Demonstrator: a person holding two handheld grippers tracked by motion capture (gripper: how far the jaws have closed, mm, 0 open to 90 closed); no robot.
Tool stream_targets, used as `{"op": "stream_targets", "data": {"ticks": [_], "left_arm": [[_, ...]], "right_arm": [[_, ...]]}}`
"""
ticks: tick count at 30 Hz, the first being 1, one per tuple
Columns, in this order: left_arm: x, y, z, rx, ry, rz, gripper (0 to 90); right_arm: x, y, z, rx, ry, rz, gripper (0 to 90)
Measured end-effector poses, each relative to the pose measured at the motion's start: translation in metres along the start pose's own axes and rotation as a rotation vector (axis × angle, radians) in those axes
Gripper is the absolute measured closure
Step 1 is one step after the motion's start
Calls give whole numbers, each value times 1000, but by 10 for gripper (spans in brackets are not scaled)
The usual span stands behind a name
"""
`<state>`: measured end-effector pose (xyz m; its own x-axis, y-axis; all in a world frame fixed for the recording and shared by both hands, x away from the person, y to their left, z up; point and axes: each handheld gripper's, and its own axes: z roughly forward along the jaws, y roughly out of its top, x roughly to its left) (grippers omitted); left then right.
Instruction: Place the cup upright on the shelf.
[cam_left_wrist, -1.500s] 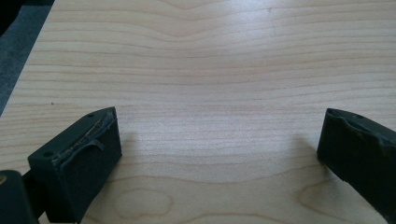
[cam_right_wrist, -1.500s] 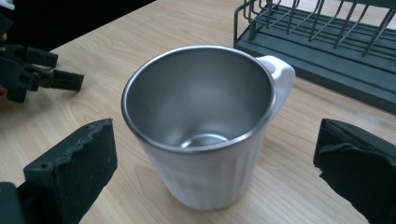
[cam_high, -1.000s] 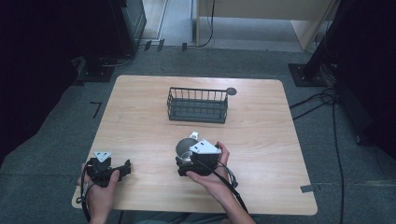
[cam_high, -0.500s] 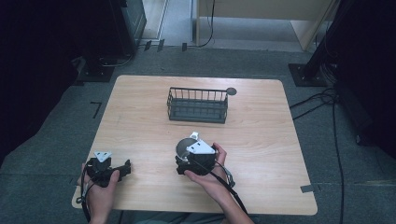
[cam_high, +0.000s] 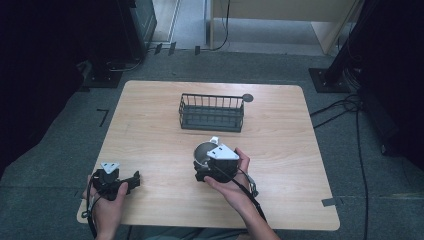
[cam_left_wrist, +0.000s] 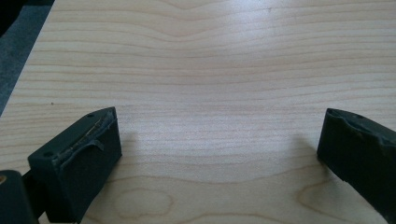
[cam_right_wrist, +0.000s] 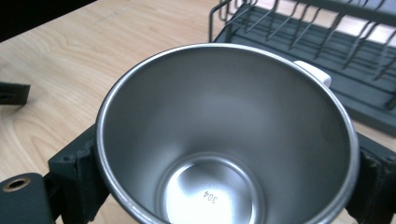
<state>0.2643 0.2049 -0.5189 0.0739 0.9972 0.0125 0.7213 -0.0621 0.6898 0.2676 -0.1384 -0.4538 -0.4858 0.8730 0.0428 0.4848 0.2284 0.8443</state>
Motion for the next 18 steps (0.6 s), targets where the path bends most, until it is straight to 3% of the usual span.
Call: {"op": "stream_targets", "data": {"ticks": [5,18], "left_arm": [[0,0,0,0,1,-1,0],[0,0,0,-2,1,-1,0]], "right_arm": [[-12,13,-6,-18,-21,-3,67],[-34,44,-8,-55,-16,16,67]]}}
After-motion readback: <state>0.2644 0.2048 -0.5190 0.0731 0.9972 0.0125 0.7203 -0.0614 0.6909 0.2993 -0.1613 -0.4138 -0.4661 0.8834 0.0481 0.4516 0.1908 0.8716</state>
